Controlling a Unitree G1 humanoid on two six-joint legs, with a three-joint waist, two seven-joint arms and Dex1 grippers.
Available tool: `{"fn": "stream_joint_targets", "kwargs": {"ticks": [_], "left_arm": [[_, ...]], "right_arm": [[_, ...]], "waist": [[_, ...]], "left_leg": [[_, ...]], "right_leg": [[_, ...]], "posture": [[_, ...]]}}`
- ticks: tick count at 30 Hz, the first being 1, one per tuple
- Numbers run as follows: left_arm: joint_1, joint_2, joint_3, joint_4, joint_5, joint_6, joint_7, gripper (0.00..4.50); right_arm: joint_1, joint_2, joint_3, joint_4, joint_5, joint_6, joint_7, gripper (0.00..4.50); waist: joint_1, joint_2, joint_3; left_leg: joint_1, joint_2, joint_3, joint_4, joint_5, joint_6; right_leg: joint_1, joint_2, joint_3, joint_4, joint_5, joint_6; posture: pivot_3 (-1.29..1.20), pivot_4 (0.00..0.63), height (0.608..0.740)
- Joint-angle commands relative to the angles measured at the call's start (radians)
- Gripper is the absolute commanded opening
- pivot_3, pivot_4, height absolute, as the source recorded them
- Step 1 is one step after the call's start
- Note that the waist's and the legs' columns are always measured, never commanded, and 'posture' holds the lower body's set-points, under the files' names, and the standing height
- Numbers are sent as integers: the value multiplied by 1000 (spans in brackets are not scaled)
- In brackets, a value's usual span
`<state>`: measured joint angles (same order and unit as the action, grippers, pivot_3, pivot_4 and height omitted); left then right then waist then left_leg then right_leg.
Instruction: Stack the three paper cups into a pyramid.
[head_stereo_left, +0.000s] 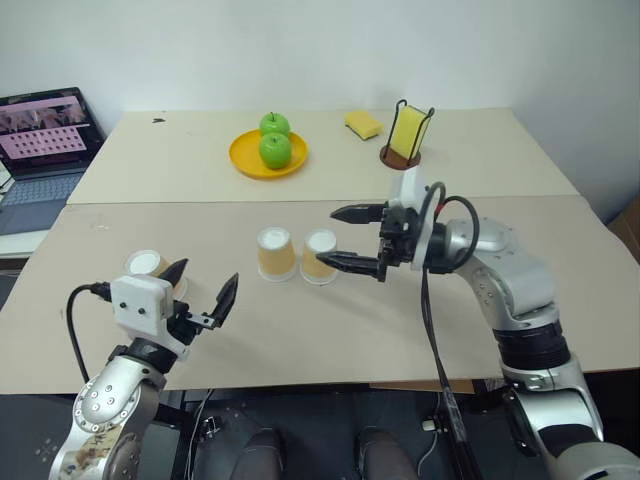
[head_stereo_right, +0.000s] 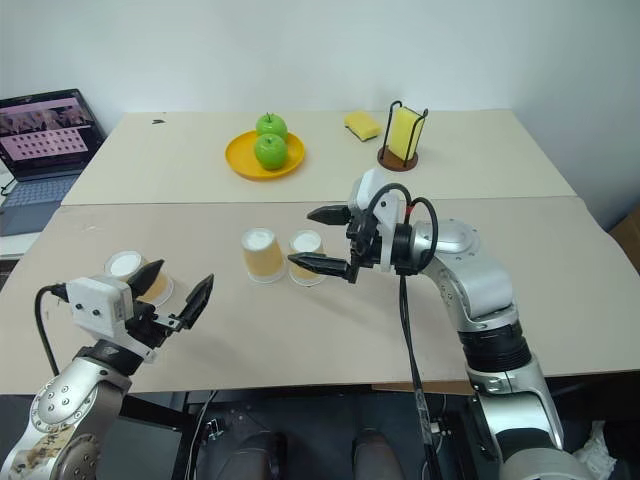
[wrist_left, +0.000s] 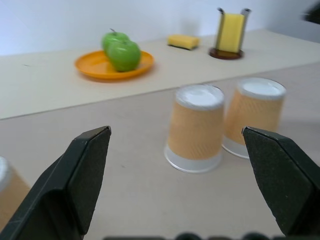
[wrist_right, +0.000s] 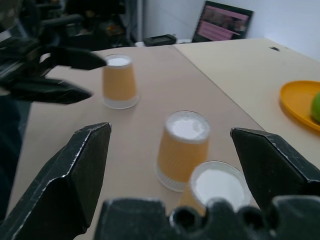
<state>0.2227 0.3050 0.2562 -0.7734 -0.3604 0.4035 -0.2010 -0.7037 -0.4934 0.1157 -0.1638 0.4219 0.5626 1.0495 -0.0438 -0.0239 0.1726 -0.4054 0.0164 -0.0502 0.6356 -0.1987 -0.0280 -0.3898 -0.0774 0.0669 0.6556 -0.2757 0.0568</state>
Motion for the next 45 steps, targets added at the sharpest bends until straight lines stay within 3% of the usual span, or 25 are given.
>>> {"fn": "stream_joint_targets", "kwargs": {"ticks": [1, 4, 8, 16, 28, 45], "left_arm": [[38, -61, -14, -71, 109, -46, 113, 4500], [63, -100, -14, -83, 172, -63, 164, 4500], [120, -131, 105, -27, 162, -91, 180, 4500], [103, -32, 203, 191, 56, -119, 7, 4500], [-64, 131, 234, 447, 4, -146, -148, 4500], [-349, 226, 217, 691, -79, -97, -257, 4500]], "right_arm": [[-43, -25, 6, -14, 31, -24, 71, 4445], [-59, -23, 14, 21, 17, -43, 83, 4445], [-72, -10, 27, 50, 10, -61, 84, 4445], [-70, 9, 21, 86, -10, -83, 67, 4445], [-33, -30, -29, 101, -13, -85, 18, 4445], [19, -49, -38, 65, -21, -81, -46, 4445]], "waist": [[-1, 0, 0], [0, 0, 0], [1, 0, 0], [3, -1, 0], [1, -1, 0], [1, -1, 1]], "left_leg": [[0, 0, 0, 0, 0, 0], [0, 0, 0, 0, 0, 0], [-1, 0, 0, 0, 0, 0], [-1, 0, 0, 1, 0, 0], [-1, 0, -1, 0, 0, 0], [-2, 0, -1, 0, 0, 0]], "right_leg": [[1, 0, 0, 0, 0, 0], [0, 1, 0, 0, 0, 0], [0, 0, 0, -2, 0, 0], [0, 0, -1, -1, 0, 0], [0, 0, -1, -1, 0, 0], [-1, 0, -2, -1, 0, 0]], "posture": [[0, 150, 732], [0, 150, 732], [0, 150, 732], [0, 150, 732], [0, 150, 732], [0, 150, 732]]}}
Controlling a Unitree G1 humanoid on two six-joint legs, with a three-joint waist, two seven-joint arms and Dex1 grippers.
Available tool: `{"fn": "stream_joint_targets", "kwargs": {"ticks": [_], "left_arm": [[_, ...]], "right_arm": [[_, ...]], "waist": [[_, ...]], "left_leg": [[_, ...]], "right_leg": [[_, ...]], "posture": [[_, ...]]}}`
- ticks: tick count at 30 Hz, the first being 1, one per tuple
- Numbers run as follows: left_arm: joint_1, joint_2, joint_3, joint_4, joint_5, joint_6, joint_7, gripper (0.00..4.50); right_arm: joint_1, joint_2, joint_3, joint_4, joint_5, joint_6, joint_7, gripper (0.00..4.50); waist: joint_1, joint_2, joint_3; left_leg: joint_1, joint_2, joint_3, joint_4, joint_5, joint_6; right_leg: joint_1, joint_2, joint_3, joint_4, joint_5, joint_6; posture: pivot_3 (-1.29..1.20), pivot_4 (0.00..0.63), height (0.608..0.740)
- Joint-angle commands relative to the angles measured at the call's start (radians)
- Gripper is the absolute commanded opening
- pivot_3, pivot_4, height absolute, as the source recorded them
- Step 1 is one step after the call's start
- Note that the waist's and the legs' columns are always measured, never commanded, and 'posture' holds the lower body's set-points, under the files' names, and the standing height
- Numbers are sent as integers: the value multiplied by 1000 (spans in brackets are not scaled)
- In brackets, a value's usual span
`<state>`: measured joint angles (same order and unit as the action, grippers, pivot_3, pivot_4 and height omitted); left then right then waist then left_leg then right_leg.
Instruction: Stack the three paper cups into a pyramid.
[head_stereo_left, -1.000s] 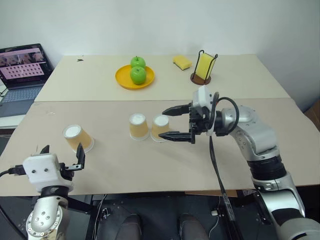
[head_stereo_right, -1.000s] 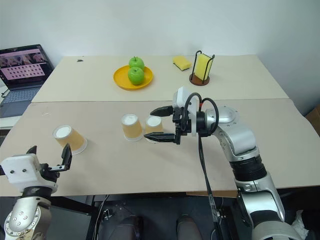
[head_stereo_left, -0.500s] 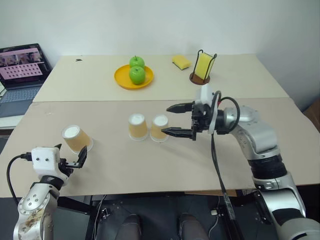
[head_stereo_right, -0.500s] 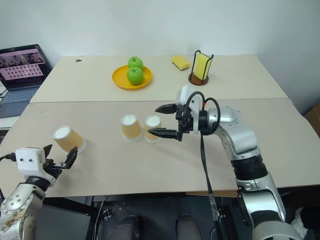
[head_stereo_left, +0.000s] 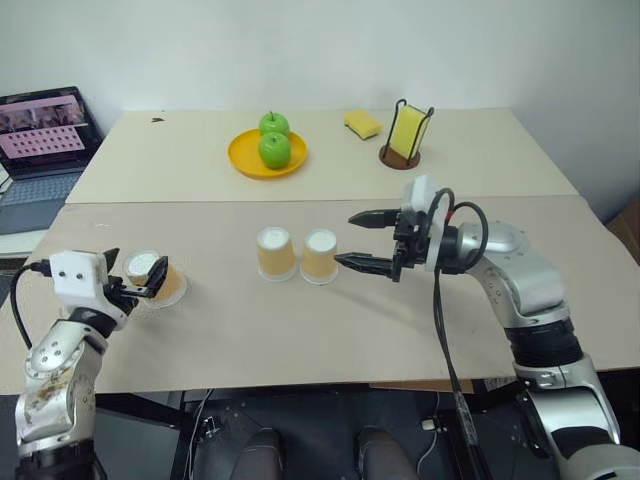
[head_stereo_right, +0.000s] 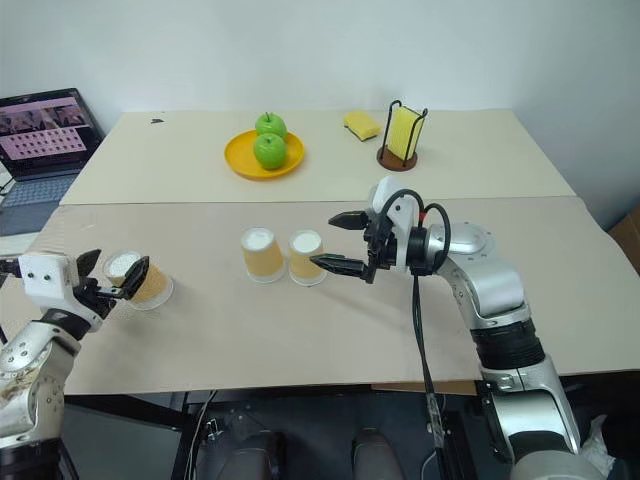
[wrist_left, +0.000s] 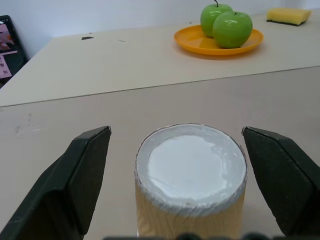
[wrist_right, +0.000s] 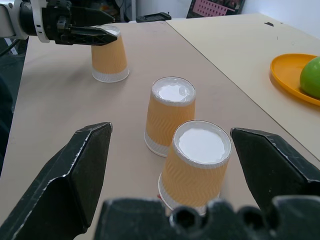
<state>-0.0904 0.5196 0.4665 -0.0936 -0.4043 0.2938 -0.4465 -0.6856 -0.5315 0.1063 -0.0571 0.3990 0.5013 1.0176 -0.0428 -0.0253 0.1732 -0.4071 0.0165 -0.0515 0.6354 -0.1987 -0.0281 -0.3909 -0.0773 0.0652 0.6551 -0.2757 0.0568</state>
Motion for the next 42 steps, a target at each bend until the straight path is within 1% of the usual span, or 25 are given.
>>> {"fn": "stream_joint_targets", "kwargs": {"ticks": [1, 4, 20, 22, 32, 42], "left_arm": [[-48, 9, 4, 13, -43, 22, -11, 4500], [-58, 13, -6, 13, -47, 33, -11, 4500], [-14, 23, -15, -40, -25, 58, 3, 4500], [-14, 23, -17, -42, -25, 59, 4, 3969], [-27, 29, -24, -36, -20, 71, 11, 3969], [-83, 33, -43, 10, -18, 74, -4, 3969]], "right_arm": [[2, -12, -30, -43, 3, -19, -15, 4445], [2, -15, -33, -44, 6, -17, -18, 4445], [12, -18, -34, -51, 9, -17, -38, 4445], [11, -18, -32, -46, 8, -18, -39, 4500], [10, -21, -32, -40, 3, -18, -44, 4500], [13, -22, -36, -43, -5, -19, -69, 4500]], "waist": [[-1, 0, 0], [0, 0, 0], [1, 0, 0], [0, 0, 0], [0, 0, 0], [0, 0, 0]], "left_leg": [[0, 0, 0, 0, 0, 0], [0, 0, 0, 0, 0, 0], [0, 0, 0, 0, 0, 0], [0, 0, 0, 0, 0, 0], [0, 0, 0, 0, 0, 0], [0, 0, 0, 0, 0, 0]], "right_leg": [[0, 0, 0, 0, 0, 0], [0, 0, 0, 0, 0, 0], [0, 0, 0, 0, 0, 0], [0, 0, 0, 0, 0, 0], [0, 0, 0, 0, 0, 0], [0, 0, 0, 0, 0, 0]], "posture": [[0, 150, 732], [0, 150, 732], [0, 150, 732], [0, 150, 732], [0, 150, 732], [0, 150, 732]]}}
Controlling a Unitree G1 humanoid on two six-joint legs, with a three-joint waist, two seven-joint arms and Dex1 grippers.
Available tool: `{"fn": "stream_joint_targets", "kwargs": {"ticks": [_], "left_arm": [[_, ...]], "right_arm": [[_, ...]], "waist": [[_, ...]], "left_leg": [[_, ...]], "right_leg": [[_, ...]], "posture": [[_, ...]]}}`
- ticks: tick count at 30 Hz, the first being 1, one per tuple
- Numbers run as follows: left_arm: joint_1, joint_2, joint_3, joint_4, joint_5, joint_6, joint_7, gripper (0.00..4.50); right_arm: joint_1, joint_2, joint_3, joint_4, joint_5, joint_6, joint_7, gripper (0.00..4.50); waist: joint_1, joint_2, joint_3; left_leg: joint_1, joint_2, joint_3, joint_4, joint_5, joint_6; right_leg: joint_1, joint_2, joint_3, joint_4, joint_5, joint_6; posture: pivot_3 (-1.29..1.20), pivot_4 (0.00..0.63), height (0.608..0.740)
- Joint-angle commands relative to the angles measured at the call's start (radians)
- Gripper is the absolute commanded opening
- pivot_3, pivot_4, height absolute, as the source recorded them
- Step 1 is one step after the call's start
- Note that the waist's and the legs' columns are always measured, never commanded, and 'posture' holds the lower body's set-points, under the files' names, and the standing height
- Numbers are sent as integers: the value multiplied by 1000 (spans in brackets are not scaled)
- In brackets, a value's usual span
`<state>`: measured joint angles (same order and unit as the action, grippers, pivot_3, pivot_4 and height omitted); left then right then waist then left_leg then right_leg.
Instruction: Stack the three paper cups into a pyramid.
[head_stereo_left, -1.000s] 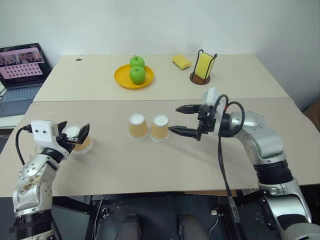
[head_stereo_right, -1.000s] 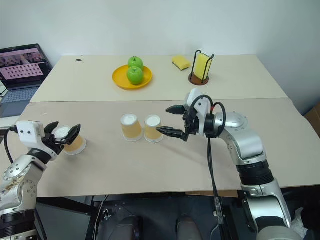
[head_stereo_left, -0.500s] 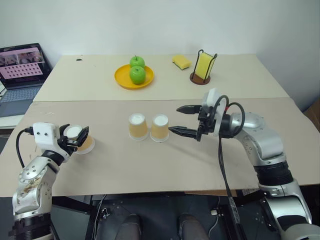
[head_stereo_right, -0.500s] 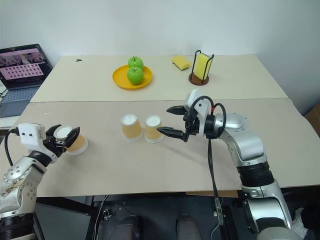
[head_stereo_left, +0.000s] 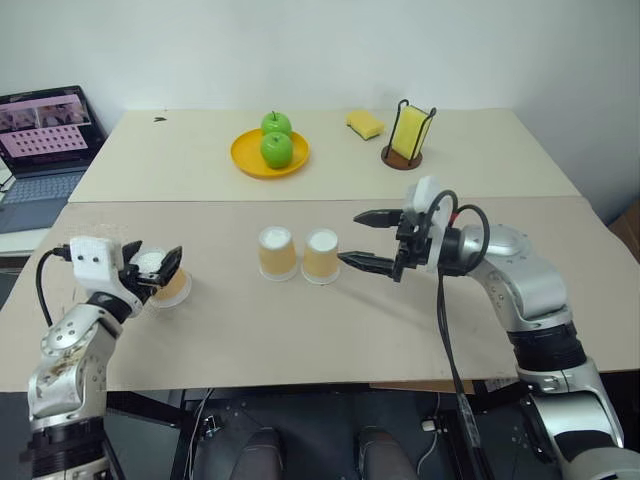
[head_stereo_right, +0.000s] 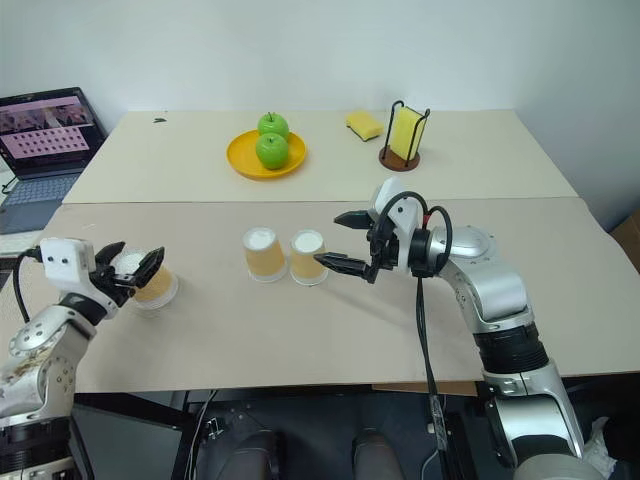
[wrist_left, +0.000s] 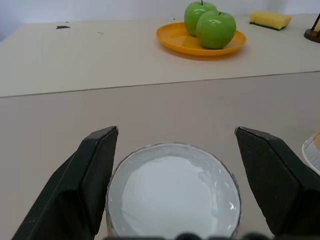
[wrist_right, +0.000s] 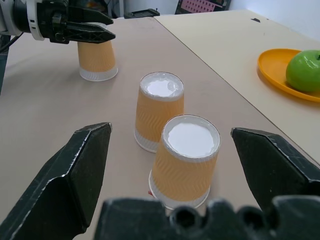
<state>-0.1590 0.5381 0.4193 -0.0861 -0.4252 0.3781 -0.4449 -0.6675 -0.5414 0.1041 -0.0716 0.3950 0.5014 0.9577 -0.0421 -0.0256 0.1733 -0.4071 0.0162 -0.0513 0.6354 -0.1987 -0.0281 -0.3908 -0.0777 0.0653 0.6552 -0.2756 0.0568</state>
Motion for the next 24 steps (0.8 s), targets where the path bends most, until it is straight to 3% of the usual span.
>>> {"fn": "stream_joint_targets", "kwargs": {"ticks": [1, 20, 24], "left_arm": [[-16, 15, 3, 8, 4, -12, -6, 3969], [28, 22, 9, -4, 12, -7, -5, 3969], [29, 23, 11, -2, 11, -8, -7, 2956]], "right_arm": [[-5, -12, -34, -28, -1, -20, -10, 4500], [-8, -8, -27, -23, 2, -26, -5, 4500], [-8, -5, -26, -23, 2, -27, -7, 4500]], "waist": [[-2, 0, 0], [-1, 0, 0], [0, 0, 0]], "left_leg": [[0, 0, 0, 0, 0, 0], [0, 0, 0, 0, 0, 0], [0, 0, 0, 0, 0, 0]], "right_leg": [[0, 0, 0, 0, 0, 0], [0, 0, 0, 0, 0, 0], [0, 0, 0, 0, 0, 0]], "posture": [[0, 150, 732], [0, 150, 732], [0, 150, 732]]}}
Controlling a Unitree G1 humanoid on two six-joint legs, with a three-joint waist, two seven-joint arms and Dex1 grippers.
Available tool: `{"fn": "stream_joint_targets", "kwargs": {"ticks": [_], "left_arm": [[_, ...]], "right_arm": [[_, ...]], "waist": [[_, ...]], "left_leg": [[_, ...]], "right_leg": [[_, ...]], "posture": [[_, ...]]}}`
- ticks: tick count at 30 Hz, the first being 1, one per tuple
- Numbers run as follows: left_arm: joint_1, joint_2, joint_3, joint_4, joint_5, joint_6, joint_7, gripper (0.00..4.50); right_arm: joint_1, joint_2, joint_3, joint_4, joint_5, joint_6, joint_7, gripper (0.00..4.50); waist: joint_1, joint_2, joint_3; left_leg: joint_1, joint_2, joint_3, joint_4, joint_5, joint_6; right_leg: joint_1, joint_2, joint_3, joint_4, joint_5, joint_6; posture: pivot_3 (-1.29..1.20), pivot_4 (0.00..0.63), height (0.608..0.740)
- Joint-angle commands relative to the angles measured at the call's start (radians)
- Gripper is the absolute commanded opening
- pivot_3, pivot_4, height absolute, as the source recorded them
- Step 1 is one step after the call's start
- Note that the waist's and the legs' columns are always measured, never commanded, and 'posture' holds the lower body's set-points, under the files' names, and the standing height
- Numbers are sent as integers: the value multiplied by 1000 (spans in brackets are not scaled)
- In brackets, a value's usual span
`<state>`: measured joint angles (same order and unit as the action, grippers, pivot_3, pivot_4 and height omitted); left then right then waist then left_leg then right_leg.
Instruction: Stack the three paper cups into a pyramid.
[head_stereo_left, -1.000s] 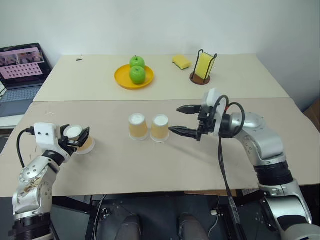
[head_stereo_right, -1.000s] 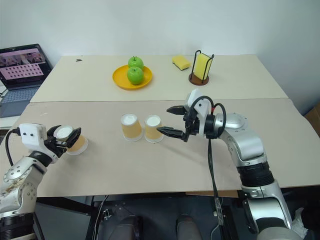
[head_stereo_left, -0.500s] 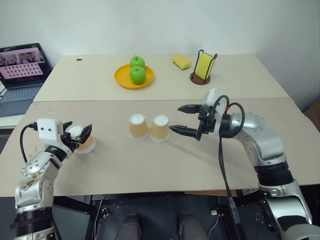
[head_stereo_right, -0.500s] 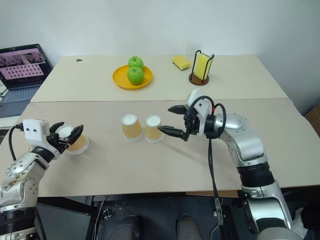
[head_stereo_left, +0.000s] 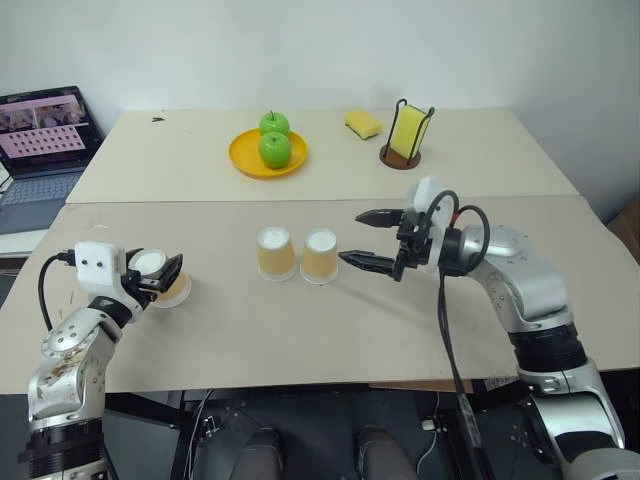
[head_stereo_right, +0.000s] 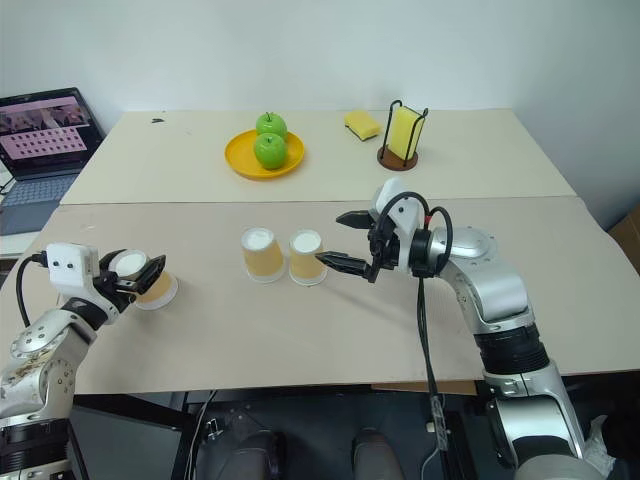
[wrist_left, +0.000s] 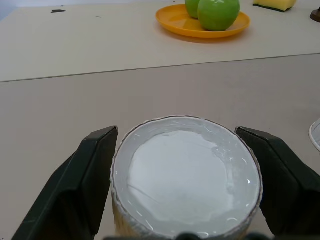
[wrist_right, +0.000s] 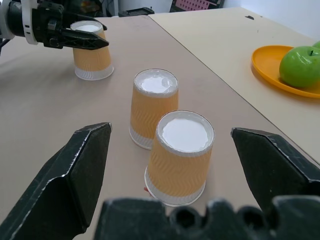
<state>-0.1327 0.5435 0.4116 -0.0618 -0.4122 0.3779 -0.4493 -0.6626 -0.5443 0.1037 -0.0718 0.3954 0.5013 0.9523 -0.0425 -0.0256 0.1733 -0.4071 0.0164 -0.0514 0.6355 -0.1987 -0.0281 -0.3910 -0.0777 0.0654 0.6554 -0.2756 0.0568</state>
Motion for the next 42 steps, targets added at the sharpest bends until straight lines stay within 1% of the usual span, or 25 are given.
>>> {"fn": "stream_joint_targets", "kwargs": {"ticks": [1, 3, 8, 10, 12, 15, 17, 20, 22, 23, 25, 26, 29, 30, 33, 38, 42], "left_arm": [[3, 18, 19, -26, -2, -8, -3, 2595], [3, 20, 14, -25, -1, -1, -5, 2466], [-15, 20, 15, -22, -6, 2, 1, 2449], [-46, 29, 11, -11, -8, 9, 0, 2449], [-125, 51, -6, 9, -18, 22, -22, 2449], [-331, 99, -50, 101, -41, 58, -90, 2449], [-510, 126, -93, 199, -63, 88, -176, 2449], [-723, 146, -144, 360, -82, 134, -305, 2449], [-871, 151, -202, 498, -78, 154, -441, 2449], [-937, 145, -231, 559, -85, 165, -537, 2449], [-1067, 109, -297, 710, -82, 180, -758, 2449], [-1113, 88, -339, 790, -50, 154, -845, 2449], [-1187, 51, -413, 941, 26, 83, -989, 2449], [-1203, 45, -421, 974, 39, 68, -1016, 2449], [-1259, -21, -457, 1100, 97, -2, -1090, 2449], [-1300, -72, -470, 1222, 177, -107, -1110, 2449], [-1311, -94, -469, 1274, 229, -170, -1111, 2449]], "right_arm": [[-14, -2, -26, -23, 1, -26, -3, 4500], [-14, -2, -26, -22, 0, -26, -4, 4500], [-10, -3, -27, -25, -1, -23, -9, 4500], [-13, -1, -26, -22, -5, -24, -16, 4500], [-17, 1, -26, -15, -11, -27, -25, 4500], [-22, 7, -21, 0, -26, -38, -34, 4500], [-19, 12, -20, 2, -34, -43, -42, 4500], [-18, 16, -24, 3, -38, -44, -53, 4500], [-14, 15, -31, 4, -39, -45, -59, 4500], [-11, 15, -34, 7, -41, -47, -61, 4500], [4, 10, -41, 1, -44, -52, -69, 4500], [12, 8, -44, -4, -46, -53, -76, 4500], [27, 5, -53, -15, -49, -49, -94, 4500], [29, 5, -53, -16, -50, -48, -98, 4500], [65, 0, -78, -38, -57, -37, -132, 4500], [120, -12, -103, -101, -51, -17, -171, 4500], [152, -15, -131, -150, -36, 9, -199, 4500]], "waist": [[0, 0, 0], [0, 0, 0], [0, 0, 0], [0, 0, 0], [2, 0, 0], [11, -2, 1], [17, -3, 1], [18, -4, 2], [18, -3, 2], [16, -3, 2], [10, -3, 2], [5, -3, 2], [1, -3, 2], [-3, -3, 2], [-10, -3, 2], [-10, -4, 3], [-5, -4, 3]], "left_leg": [[0, 0, 0, 0, 0, 0], [0, 0, 0, 0, 0, 0], [0, 0, 0, 0, 0, 0], [0, 0, 0, 0, 0, 0], [0, 0, 0, 0, 0, 0], [-1, 0, -1, 1, 0, -1], [-2, -1, -2, 3, 0, -1], [-5, -1, -2, 3, 0, -1], [-7, -1, -2, 3, 0, -1], [-8, -1, -1, 4, 0, -1], [-10, -1, -1, 4, 1, -1], [-11, -1, -1, 4, 1, -1], [-15, -2, -1, 6, 1, -1], [-15, -2, -1, 6, 1, -1], [-16, -1, -2, 6, 1, -1], [-18, -1, -1, 7, 1, -1], [-18, -1, -2, 7, 1, -1]], "right_leg": [[0, 0, 0, 0, 0, 0], [0, 0, 0, 0, 0, 0], [0, 0, 0, 0, 0, 0], [0, 0, 0, 0, 0, 0], [0, 0, 0, 0, 0, 0], [0, 0, -2, 1, 0, 0], [0, 0, -2, 0, 0, 0], [-1, 0, -3, -1, 0, 0], [-4, 0, -3, 0, 0, 1], [-4, 0, -3, 1, 0, 1], [-7, 0, -3, 2, 0, 1], [-8, 0, -3, 2, 0, 1], [-12, 0, -3, 4, 0, 1], [-12, 0, -3, 4, 0, 1], [-14, 1, -2, 5, 0, 1], [-15, 1, -2, 7, 0, 1], [-15, 1, -2, 7, -1, 1]], "posture": [[0, 150, 732], [0, 150, 732], [0, 150, 732], [0, 150, 732], [0, 150, 732], [0, 150, 732], [0, 150, 732], [0, 150, 732], [0, 150, 732], [0, 150, 732], [0, 150, 732], [0, 150, 732], [0, 150, 732], [0, 150, 732], [0, 150, 732], [0, 150, 732], [0, 150, 732]]}}
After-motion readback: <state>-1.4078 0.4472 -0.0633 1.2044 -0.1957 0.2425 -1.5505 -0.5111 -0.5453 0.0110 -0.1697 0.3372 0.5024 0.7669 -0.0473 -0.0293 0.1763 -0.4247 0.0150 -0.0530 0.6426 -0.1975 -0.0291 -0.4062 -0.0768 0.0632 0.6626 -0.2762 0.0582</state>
